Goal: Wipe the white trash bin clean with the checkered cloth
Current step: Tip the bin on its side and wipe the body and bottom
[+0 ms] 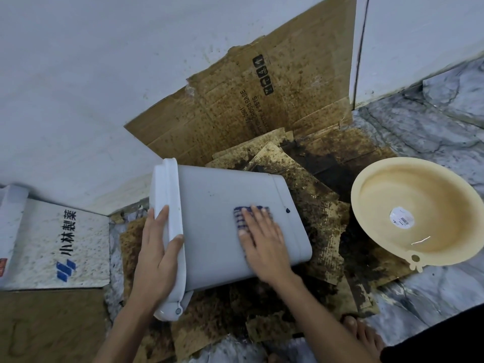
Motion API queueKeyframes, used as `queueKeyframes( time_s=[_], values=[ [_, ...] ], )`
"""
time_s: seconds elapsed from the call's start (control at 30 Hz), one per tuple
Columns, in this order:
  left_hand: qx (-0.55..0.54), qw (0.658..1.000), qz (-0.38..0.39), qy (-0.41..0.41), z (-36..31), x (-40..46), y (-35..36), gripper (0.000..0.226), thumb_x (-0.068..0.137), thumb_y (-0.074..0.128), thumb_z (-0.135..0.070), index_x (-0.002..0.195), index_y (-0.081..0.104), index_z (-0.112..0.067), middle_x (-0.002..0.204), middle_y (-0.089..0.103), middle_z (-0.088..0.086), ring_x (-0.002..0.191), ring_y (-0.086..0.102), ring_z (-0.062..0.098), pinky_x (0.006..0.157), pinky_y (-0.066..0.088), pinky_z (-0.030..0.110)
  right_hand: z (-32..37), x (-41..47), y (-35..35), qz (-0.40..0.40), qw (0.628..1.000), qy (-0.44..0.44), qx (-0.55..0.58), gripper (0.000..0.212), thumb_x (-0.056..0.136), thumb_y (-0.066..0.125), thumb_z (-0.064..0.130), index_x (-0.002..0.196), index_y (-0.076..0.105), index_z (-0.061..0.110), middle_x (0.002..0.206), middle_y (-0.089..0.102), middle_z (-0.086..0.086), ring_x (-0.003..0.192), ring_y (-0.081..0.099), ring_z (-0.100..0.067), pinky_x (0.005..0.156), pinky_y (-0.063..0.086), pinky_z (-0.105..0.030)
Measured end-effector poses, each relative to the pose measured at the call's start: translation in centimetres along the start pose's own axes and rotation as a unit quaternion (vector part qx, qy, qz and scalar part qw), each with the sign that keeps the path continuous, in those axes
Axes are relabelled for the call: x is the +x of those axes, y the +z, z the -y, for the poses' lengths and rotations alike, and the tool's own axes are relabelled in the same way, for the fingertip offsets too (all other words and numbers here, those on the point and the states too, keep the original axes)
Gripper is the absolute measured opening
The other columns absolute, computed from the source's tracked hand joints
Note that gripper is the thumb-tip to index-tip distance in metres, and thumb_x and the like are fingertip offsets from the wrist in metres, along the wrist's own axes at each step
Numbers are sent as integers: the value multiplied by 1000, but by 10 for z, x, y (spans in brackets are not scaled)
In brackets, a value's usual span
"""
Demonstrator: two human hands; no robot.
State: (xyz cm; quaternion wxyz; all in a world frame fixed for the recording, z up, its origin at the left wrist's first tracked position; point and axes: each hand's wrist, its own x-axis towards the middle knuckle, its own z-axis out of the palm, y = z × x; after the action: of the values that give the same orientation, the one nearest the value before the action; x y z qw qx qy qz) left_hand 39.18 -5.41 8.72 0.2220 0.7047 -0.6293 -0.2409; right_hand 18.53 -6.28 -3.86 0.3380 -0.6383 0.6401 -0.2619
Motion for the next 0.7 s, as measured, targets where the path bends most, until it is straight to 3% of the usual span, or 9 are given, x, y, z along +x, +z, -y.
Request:
queueKeyframes(
  time_s=[0.17, 0.33, 0.43, 0.57, 0.7],
  values=[
    [17, 1000, -12, 0, -5, -1, 1, 66, 94, 39, -47, 156, 22, -38, 167, 5, -15, 148, 1, -7, 114, 10, 26, -48, 5, -4, -33, 992, 114, 34, 68, 93, 8, 62, 155, 15, 34, 163, 4, 14, 150, -5, -7, 123, 5, -44],
    [25, 1000, -12, 5, -7, -2, 0, 66, 94, 39, -45, 157, 22, -35, 168, 5, -11, 152, 4, 1, 115, 11, 27, 18, -44, 11, -30, 999, -10, 34, 52, 99, 12, 54, 151, 15, 45, 160, 4, 21, 149, -6, -1, 122, -2, -36],
    [12, 1000, -11, 2, -7, -2, 1, 66, 93, 39, -44, 157, 23, -36, 168, 4, -13, 152, 2, -2, 114, 11, 25, 62, -23, 13, -4, 997, -76, 29, 51, 100, 12, 52, 151, 10, 47, 162, 4, 19, 149, -7, -3, 121, -5, -33],
    [-1, 1000, -7, -1, -9, -3, 0, 65, 92, 40, -43, 155, 24, -40, 167, 5, -15, 150, 4, -4, 112, 14, 25, 82, 48, 10, -9, 995, -93, 29, 54, 101, 16, 48, 153, 18, 39, 164, 13, 13, 151, 2, -9, 121, 2, -36],
    [3, 1000, 0, -1, -7, -1, 0, 65, 92, 40, -44, 154, 22, -44, 167, 3, -19, 144, 1, -15, 111, 15, 25, 58, 98, 3, -5, 997, -71, 24, 52, 102, 22, 48, 153, 19, 39, 164, 13, 11, 151, 4, -11, 122, 4, -41]
  ],
)
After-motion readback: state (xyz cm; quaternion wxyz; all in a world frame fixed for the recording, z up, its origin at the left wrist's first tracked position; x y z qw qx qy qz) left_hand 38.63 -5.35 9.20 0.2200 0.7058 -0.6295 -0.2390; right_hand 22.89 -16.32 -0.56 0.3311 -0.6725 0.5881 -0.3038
